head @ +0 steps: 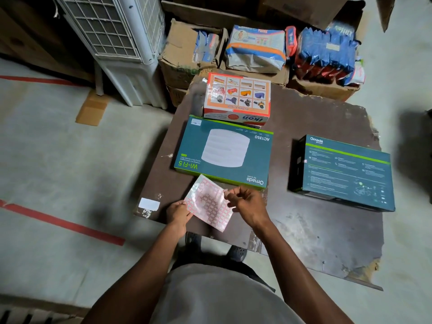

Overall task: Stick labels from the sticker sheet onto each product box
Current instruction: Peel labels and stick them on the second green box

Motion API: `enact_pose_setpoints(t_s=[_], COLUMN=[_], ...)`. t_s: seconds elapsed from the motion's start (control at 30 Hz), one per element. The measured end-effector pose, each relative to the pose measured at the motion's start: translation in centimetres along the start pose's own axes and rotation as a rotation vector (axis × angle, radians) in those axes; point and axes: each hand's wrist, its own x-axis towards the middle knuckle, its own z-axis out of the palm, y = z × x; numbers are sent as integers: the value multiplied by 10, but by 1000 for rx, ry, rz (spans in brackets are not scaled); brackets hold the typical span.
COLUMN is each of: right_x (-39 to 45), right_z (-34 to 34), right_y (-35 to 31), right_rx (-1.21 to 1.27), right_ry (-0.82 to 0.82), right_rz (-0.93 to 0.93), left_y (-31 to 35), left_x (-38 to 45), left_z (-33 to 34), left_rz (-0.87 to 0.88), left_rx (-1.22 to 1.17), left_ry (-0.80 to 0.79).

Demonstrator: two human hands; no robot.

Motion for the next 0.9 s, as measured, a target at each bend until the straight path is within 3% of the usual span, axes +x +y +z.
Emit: enact_pose_setpoints(t_s=[0.23,0.37,0.47,0.6,0.7,0.9], right_x=[28,53,74,118,185,128], right_z=[-4,-18,-29,-44,-60,-48], right_y=[10,14,13,37,105,31], right_rx=[-7,-24,-43,-134,-143,27], right_ry=[11,127,191,238,266,218], right_rz=[40,23,-4,-34,44,173], left_y=[6,41,75,105,110,113], left_x=[7,6,20,42,68,71], left_z=[-9,3,19,37,42,41], left_rz=[300,507,560,477,381,383], left_rx=[708,636,616,656,703,643], left_ry=[172,174,141,83,13,-23])
